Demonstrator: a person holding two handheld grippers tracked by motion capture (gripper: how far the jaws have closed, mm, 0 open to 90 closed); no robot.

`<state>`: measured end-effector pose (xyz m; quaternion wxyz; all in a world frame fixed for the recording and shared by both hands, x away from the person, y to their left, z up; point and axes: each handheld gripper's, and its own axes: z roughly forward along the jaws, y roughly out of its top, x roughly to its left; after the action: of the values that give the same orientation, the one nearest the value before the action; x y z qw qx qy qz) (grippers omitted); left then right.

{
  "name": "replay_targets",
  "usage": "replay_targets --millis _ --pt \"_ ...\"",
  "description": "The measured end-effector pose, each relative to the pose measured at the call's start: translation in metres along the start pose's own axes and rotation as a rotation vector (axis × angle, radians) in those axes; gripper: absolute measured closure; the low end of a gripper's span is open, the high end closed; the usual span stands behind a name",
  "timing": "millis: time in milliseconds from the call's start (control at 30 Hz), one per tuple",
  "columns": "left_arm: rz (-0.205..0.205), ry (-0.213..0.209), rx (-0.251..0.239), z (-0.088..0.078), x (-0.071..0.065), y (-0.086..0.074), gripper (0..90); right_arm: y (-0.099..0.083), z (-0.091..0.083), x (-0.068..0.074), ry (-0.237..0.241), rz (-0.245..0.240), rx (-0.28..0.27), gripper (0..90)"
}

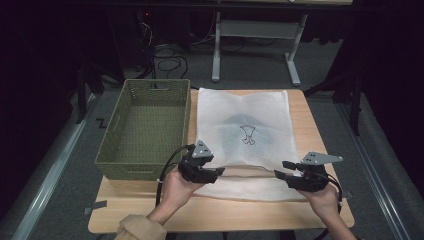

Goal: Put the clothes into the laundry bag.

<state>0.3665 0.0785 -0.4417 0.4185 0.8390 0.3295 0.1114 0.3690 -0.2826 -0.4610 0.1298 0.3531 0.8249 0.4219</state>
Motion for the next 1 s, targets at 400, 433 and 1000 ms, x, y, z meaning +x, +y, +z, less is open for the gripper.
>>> replay_targets --millis 400,433,1000 --pt "-0.013 -0.02 -0.028 0.0 -0.007 -0.01 41.1 -0.01 -0.007 0.018 -0.036 -0.058 -0.065 47.5" --pt "-0.018 -0.02 -0.034 0.0 -0.007 -0.012 41.2 -0.01 -0.007 0.019 -0.036 -0.06 -0.065 47.4" --pt "-0.039 0.006 -0.024 0.007 -0.005 -0.036 41.1 -0.02 0.003 0.02 -0.051 -0.044 -0.042 47.3"
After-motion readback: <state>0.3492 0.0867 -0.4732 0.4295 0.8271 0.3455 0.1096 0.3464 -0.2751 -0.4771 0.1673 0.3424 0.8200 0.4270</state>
